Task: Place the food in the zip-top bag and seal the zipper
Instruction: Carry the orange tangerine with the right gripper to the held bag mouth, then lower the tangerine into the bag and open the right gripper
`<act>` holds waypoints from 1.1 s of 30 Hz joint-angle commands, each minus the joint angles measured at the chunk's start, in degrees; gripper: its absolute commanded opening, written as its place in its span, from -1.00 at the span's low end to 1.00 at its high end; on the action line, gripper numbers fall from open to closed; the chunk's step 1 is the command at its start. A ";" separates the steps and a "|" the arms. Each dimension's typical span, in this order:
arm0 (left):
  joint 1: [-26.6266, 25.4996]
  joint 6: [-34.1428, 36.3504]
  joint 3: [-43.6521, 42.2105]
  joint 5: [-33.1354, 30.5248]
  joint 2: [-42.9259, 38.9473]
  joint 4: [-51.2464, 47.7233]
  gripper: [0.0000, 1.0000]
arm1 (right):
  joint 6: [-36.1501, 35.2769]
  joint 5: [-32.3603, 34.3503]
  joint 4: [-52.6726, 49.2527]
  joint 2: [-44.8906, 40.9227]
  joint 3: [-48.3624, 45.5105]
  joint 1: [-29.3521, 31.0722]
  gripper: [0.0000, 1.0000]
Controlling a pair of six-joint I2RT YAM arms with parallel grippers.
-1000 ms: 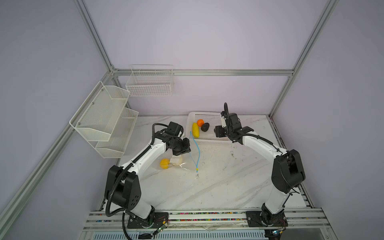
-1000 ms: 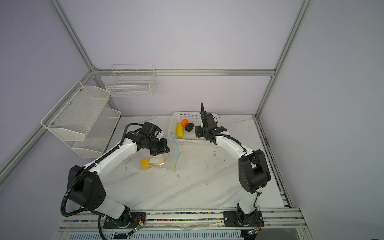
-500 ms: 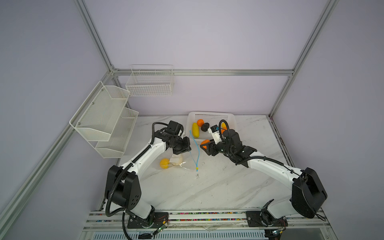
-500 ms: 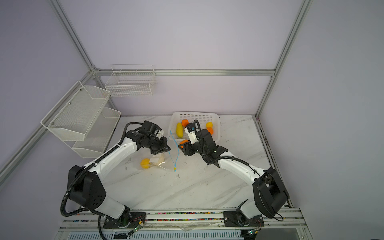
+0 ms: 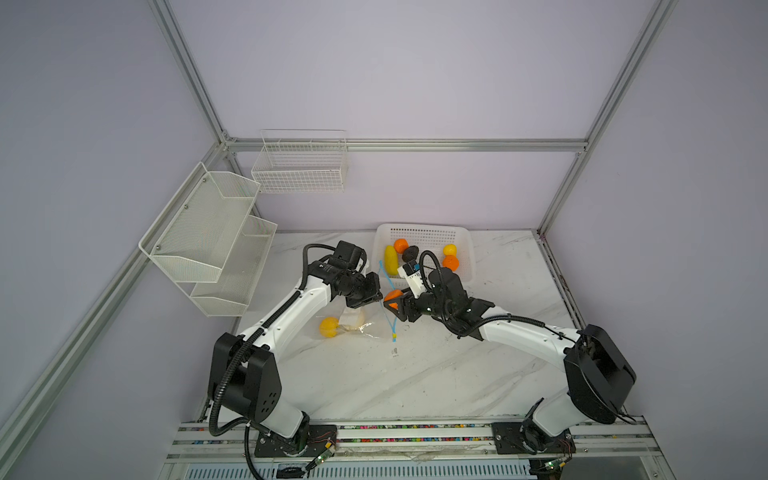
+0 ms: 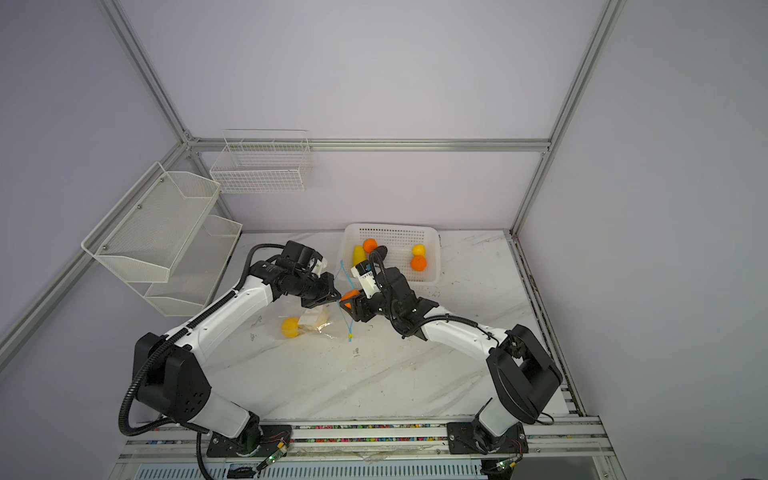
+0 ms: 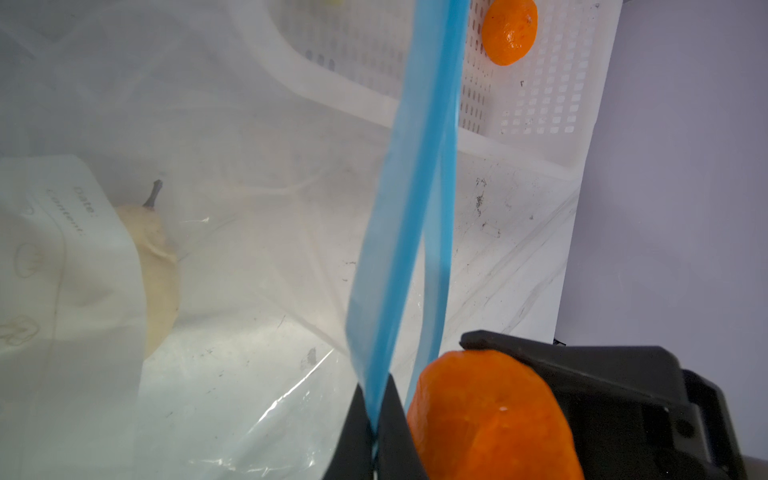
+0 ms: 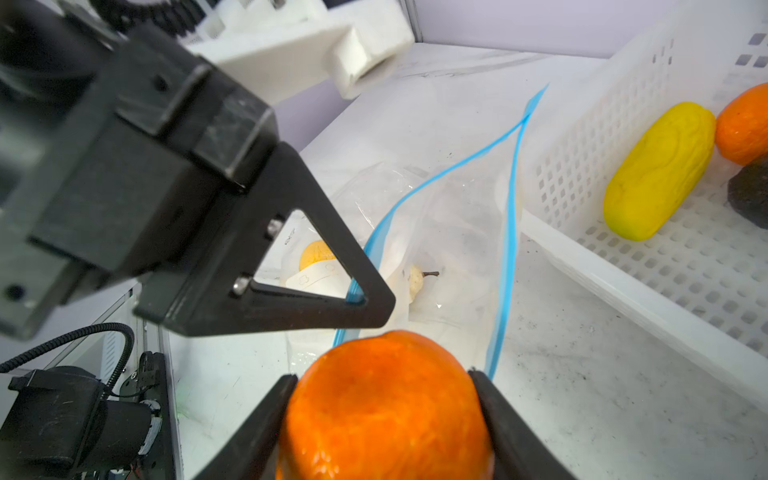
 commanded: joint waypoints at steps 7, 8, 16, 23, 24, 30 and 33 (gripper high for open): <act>0.14 -1.65 2.91 1.71 -2.71 1.61 -1.00 | -0.85 0.25 1.71 0.92 -0.67 0.22 0.24; 0.14 -1.78 2.82 1.86 -2.75 1.61 -1.00 | -0.92 0.34 1.57 1.01 -0.60 0.18 0.24; 0.14 -2.75 2.03 2.92 -4.15 2.32 -1.00 | -2.11 0.29 0.86 2.32 0.32 0.18 0.24; 0.18 -2.93 1.45 3.47 -4.58 2.35 -1.00 | -2.42 0.03 0.53 3.52 1.19 0.18 0.28; 0.14 -2.88 1.32 3.45 -4.64 2.39 -1.00 | -2.46 0.07 0.51 3.44 1.20 0.13 0.30; 0.14 -3.10 0.69 3.67 -4.95 2.76 -1.00 | -2.53 0.41 0.33 3.06 1.47 0.27 0.46; 0.15 -3.10 0.39 3.62 -5.20 2.88 -1.00 | -2.55 0.69 0.08 2.95 1.55 0.27 0.53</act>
